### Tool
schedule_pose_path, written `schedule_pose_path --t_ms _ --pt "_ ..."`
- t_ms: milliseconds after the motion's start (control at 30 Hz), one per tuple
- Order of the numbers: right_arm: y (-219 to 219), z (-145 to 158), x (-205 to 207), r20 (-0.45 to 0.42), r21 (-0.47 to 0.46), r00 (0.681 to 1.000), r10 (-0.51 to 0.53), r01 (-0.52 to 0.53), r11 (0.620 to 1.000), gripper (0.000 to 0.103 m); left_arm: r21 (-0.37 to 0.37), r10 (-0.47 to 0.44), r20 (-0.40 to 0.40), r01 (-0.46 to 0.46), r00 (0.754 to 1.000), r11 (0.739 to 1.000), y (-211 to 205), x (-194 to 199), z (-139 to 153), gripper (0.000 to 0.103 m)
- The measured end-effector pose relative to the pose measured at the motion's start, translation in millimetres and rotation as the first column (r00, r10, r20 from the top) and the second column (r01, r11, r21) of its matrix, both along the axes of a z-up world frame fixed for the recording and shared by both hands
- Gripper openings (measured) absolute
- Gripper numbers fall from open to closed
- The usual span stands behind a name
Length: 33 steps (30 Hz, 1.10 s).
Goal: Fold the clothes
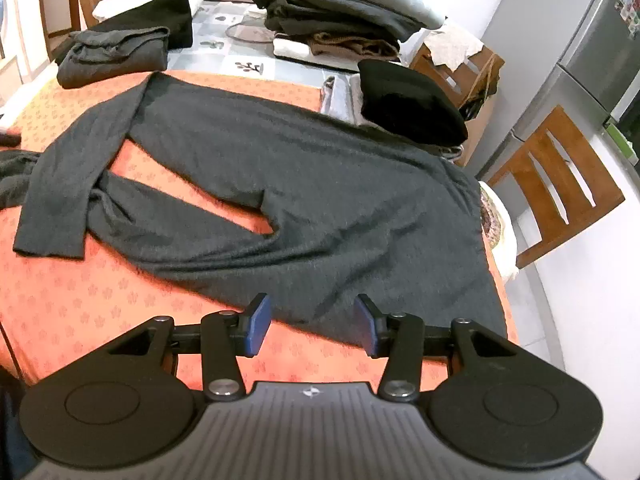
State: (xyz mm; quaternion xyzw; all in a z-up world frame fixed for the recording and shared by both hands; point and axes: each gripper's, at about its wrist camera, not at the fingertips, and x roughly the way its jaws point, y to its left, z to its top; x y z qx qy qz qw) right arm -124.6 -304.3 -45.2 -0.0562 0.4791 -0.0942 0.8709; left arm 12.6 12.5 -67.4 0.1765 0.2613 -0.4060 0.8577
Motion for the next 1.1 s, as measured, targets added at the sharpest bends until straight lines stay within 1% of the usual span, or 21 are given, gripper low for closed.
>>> schedule_pose_path --t_ms 67,200,233,300,400,467,500,533,567,633,700,733,833,933,1000,1100 --pt "0.5 1.0 6.5 0.001 0.002 1.000 0.007 -0.007 1.000 0.052 -0.085 0.088 -0.031 -0.091 0.996 0.992 13.9 19.4 17.3 0.002" --pt "3.2 1.8 18.4 -0.002 0.003 1.000 0.024 -0.024 1.000 0.052 -0.101 0.102 -0.043 -0.106 0.994 0.989 24.7 41.2 38.1 0.002" --pt "4.0 1.6 20.5 -0.003 0.003 1.000 0.026 -0.026 1.000 0.052 -0.089 0.094 -0.034 -0.096 0.995 0.991 23.9 40.8 39.0 0.002" --pt "5.1 2.3 25.3 -0.001 0.006 1.000 0.031 -0.031 1.000 0.052 -0.053 0.057 -0.039 -0.059 0.998 0.997 20.6 39.9 37.7 0.003" --pt "7.6 3.0 29.0 0.002 0.008 0.999 0.038 -0.038 0.999 0.052 0.020 -0.021 -0.047 0.022 0.999 1.000 13.0 32.3 26.1 0.005" --pt "8.6 2.4 29.7 0.002 0.008 0.999 0.042 -0.042 0.999 0.054 0.071 -0.067 -0.045 0.070 0.997 0.995 9.5 23.8 13.9 0.006" --pt "9.0 2.0 29.7 0.001 0.009 0.999 0.042 -0.042 0.999 0.054 0.099 -0.089 -0.044 0.093 0.995 0.991 8.8 18.7 7.7 0.014" --pt "9.4 1.6 29.6 0.000 0.011 0.999 0.043 -0.043 0.999 0.054 0.128 -0.106 -0.035 0.110 0.994 0.986 8.2 13.0 2.0 0.024" --pt "9.5 1.2 29.1 -0.001 0.013 0.999 0.041 -0.041 0.999 0.054 0.156 -0.124 -0.027 0.126 0.992 0.980 7.7 7.3 -3.8 0.028" --pt "10.1 -0.7 26.7 -0.003 0.016 0.999 0.037 -0.037 0.999 0.054 0.197 -0.169 -0.019 0.169 0.985 0.966 6.4 -2.5 -14.9 0.039" --pt "10.6 -2.7 24.0 -0.005 0.020 0.999 0.032 -0.032 0.999 0.054 0.235 -0.205 -0.022 0.205 0.978 0.950 4.1 -8.8 -25.1 0.048" --pt "10.9 -3.6 22.5 -0.006 0.022 1.000 0.029 -0.029 0.999 0.054 0.255 -0.223 -0.024 0.222 0.974 0.941 2.9 -11.9 -30.2 0.050" --pt "11.4 -5.8 17.8 -0.006 0.028 1.000 0.017 -0.017 0.999 0.054 0.313 -0.266 -0.023 0.259 0.964 0.914 -1.3 -18.4 -43.3 0.052" --pt "12.1 -7.7 13.2 -0.005 0.034 1.000 0.006 -0.006 0.999 0.055 0.382 -0.319 -0.008 0.297 0.948 0.875 -5.6 -23.1 -56.9 0.052" --pt "12.0 -8.5 10.4 -0.002 0.038 1.000 -0.003 0.003 0.999 0.055 0.426 -0.360 0.009 0.322 0.933 0.845 -8.9 -26.8 -64.3 0.052" --pt "11.9 -10.0 6.5 -0.001 0.043 1.000 -0.013 0.013 0.999 0.056 0.485 -0.438 0.048 0.362 0.898 0.796 -14.3 -33.7 -74.0 0.052"
